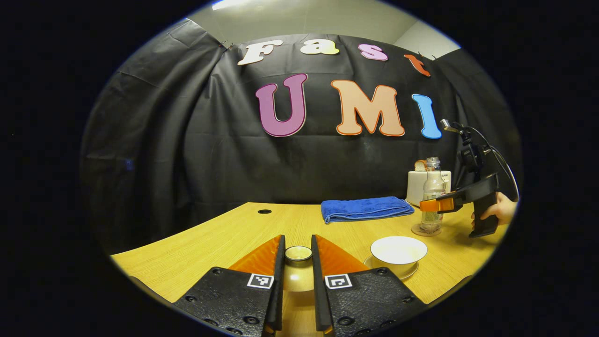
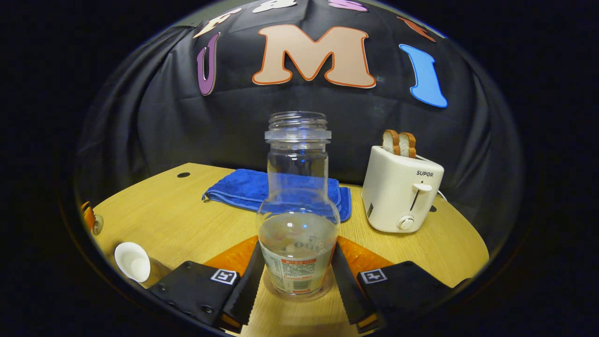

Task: Open the teacup lid with one hand, grasp the water bottle and pour water into the teacup with the other hand; after pouring, place the water bottle on the coaster and then close the teacup lid.

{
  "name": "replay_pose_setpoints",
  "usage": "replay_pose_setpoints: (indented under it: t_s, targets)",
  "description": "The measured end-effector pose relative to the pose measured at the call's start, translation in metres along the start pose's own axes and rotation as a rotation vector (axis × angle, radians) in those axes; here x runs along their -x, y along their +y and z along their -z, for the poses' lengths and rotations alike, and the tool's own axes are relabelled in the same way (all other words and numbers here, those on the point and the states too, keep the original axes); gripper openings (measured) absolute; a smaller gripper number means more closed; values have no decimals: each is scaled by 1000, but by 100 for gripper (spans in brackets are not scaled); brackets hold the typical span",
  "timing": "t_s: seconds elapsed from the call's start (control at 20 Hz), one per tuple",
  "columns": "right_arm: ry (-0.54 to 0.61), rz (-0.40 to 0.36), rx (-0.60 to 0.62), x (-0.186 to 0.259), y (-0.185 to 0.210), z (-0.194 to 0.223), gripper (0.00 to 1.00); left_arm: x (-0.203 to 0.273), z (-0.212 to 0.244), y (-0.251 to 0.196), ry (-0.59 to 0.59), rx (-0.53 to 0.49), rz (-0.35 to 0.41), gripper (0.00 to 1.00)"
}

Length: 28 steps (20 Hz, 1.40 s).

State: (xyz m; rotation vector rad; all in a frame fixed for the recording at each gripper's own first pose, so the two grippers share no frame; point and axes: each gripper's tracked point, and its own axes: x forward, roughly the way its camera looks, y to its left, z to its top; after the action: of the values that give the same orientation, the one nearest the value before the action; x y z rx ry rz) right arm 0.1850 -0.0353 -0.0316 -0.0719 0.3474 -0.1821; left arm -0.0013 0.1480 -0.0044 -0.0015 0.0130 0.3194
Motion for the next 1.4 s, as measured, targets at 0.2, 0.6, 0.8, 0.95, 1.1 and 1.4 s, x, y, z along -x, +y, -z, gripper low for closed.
replay_pose_setpoints:
  t_s: [0.2, 0.6, 0.8, 0.95, 1.1, 1.4]
  targets:
    - [0, -20, -18, -3, 3, 4, 81, 0, 1, -1, 0, 0, 0, 25]
    - [-20, -22, -14, -1, -3, 4, 82, 0, 1, 0, 0, 1, 0, 25]
    - [-33, -31, -9, 4, -5, 8, 88, -1, 1, 0, 1, 0, 0, 25]
    - [-39, -38, -7, 7, -4, 10, 92, 0, 1, 0, 0, 0, 0, 25]
    - [-40, -52, -10, 16, -1, 16, 93, -1, 0, 0, 1, 0, 1, 25]
    - [-39, -84, -42, 39, -1, 30, 97, -1, 0, -1, 2, 0, 6, 25]
